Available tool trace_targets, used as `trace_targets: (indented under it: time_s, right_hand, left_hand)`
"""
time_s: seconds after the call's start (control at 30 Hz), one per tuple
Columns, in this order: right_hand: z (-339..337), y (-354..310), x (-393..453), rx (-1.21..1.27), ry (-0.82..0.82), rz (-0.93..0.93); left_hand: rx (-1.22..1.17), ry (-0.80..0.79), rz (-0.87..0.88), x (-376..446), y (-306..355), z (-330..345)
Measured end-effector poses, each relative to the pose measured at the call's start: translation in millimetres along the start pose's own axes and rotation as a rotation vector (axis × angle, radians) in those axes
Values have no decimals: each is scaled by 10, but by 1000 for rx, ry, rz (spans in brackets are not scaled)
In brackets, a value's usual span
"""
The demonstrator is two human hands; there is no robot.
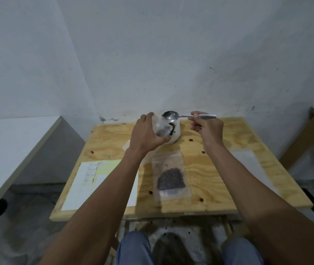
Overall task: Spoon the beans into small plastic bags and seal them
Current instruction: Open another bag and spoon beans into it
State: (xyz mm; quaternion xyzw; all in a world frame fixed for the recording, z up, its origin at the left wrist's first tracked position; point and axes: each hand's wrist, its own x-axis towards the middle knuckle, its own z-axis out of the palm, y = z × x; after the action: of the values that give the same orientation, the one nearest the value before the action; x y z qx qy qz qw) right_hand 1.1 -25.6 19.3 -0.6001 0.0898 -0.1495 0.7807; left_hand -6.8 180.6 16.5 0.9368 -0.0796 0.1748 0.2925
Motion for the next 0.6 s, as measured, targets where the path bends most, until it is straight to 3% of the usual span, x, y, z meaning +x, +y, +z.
trace_targets:
  time_s: [0.17,0.43,0.6]
  right_hand:
    - [46,127,125,-73,156,0]
    - [277,508,267,-374,171,-32]
    - [368,622,279,-419,163,99]
  left_hand:
    - [65,-11,35,30,-118,33]
    - [-20,-106,-39,136,-165,205]
    - [-104,-102,-45,181,-152,282]
